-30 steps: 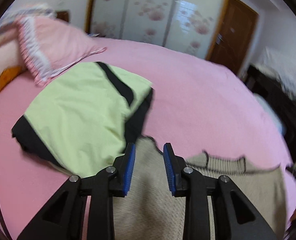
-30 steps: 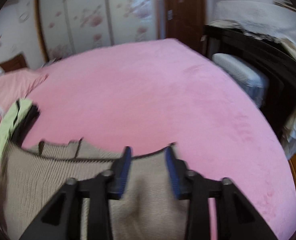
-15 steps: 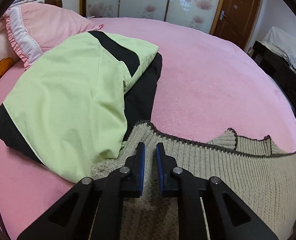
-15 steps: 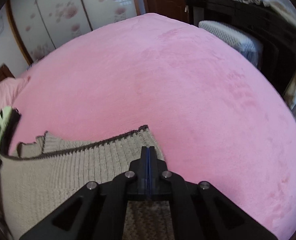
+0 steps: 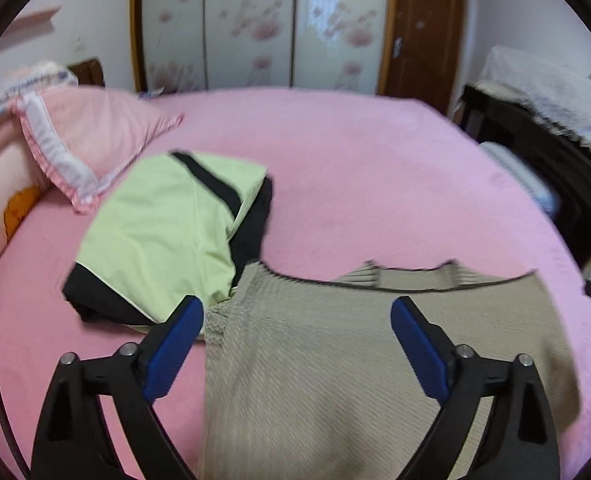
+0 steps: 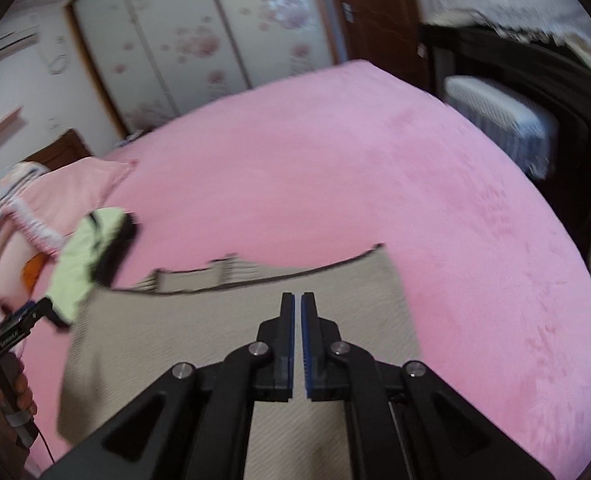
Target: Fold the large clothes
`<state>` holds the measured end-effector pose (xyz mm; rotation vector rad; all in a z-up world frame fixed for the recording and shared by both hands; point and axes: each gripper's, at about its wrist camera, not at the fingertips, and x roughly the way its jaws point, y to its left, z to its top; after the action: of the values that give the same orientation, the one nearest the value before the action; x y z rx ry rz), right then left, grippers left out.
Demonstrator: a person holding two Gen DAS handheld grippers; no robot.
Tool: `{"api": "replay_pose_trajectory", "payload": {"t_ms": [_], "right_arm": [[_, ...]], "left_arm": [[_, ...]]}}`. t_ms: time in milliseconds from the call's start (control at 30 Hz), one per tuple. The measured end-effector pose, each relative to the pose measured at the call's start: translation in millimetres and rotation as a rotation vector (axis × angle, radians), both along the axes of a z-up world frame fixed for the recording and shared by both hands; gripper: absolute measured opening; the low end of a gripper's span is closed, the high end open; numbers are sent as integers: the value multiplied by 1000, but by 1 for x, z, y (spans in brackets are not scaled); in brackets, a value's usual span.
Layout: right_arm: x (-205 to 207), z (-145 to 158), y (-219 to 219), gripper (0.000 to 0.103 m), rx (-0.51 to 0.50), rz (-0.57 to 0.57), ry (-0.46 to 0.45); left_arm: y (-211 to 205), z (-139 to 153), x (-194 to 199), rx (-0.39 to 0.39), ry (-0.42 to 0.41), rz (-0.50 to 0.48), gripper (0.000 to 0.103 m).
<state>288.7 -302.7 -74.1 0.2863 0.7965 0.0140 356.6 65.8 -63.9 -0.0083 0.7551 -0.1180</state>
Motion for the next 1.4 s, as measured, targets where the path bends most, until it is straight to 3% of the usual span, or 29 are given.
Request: {"api": "replay_pose_trajectory", "payload": {"t_ms": [67, 167, 267, 400, 567, 733, 933, 1067, 1233, 1400], "right_arm": [[-20, 13, 20, 8, -5, 32, -21], [-49, 24, 51, 24, 19, 78, -44], [-76, 27, 79, 27, 46, 113, -76], [-102, 10, 114, 27, 17, 146, -101], [-116, -35, 129, 27, 32, 142, -7], [-114, -77, 119, 27, -15, 121, 107], [-114, -106, 74, 24, -86, 22, 177], [-123, -111, 37, 20, -146, -30, 176], [-136, -110, 2, 16, -222, -92, 166], [-145, -110, -18, 12, -232, -112, 154]], "left_arm": [[-5, 17, -24, -16, -27, -15, 99], [-14, 36, -67, -72, -93, -30, 102], [-26, 37, -97, -95, -123, -21, 102], [-46, 9, -123, -31, -84, 11, 102], [-49, -48, -134, -41, 12, 38, 102], [-36, -101, -122, -13, 142, 85, 102], [7, -135, -110, 47, 218, 176, 102], [34, -145, -109, 16, 223, 159, 100], [37, -142, -115, 19, 192, 121, 98], [42, -135, -123, 0, 152, 146, 96]]}}
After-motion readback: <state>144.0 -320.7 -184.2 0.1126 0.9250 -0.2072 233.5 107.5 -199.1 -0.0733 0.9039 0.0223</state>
